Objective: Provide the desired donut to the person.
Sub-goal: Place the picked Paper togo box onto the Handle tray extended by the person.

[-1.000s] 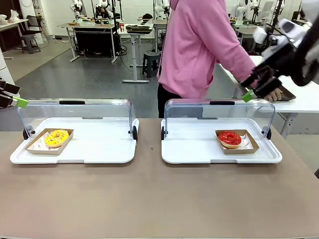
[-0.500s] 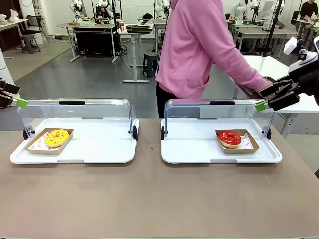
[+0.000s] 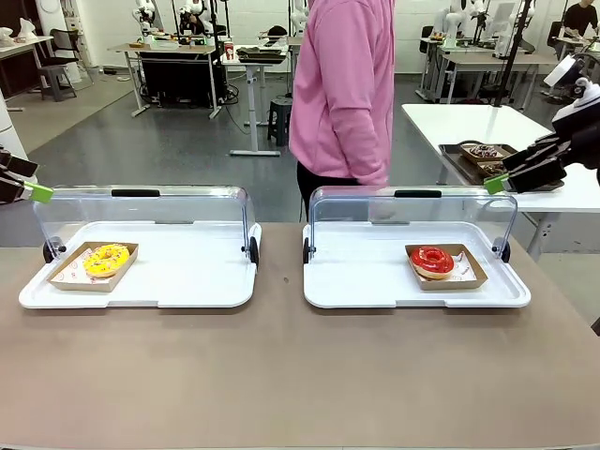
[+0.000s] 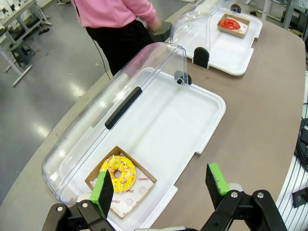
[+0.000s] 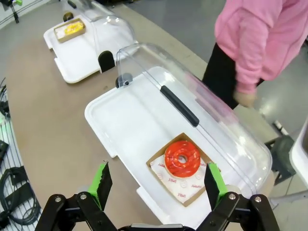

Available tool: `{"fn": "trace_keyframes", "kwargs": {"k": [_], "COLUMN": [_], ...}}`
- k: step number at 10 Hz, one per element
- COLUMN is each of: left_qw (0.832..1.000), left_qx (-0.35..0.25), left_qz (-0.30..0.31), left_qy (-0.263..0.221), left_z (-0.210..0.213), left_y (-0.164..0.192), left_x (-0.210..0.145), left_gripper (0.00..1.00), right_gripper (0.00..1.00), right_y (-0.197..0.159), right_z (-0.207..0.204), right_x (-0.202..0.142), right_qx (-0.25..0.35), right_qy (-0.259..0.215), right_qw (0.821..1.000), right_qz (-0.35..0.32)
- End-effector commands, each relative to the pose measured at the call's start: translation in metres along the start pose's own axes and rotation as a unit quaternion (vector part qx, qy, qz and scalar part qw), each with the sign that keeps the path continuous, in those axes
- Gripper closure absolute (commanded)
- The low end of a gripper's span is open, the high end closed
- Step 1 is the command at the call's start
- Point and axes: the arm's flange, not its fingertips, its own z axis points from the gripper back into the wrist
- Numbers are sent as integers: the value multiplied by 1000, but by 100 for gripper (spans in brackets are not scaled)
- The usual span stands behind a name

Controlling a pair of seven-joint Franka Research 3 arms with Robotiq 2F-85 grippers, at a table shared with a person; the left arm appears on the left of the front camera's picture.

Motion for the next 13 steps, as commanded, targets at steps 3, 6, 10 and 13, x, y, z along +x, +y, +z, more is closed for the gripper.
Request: {"fn": "trace_keyframes", "kwargs": {"k": [3, 6, 10, 13], "left_qw": [1000, 1000, 1000, 1000], "left_qx": [3, 3, 3, 3], "left_qz": [3, 3, 3, 3], "left_qy": [1, 1, 1, 1], "left_z": [-1, -1, -1, -1], "left_y": [-1, -1, -1, -1], "left_x": [1, 1, 1, 1], "left_gripper": [0, 0, 0, 0], "right_gripper": [0, 0, 0, 0], "right_y": [9, 6, 6, 6], "right_z": [-8, -6, -6, -6], "right_x": [7, 9, 9, 9], "right_qx": [-7, -3, -3, -3], "right_qy": [-9, -5, -5, -5], "right_qw": [1000, 1000, 1000, 1000], "right_qz": [-7, -6, -6, -6]}}
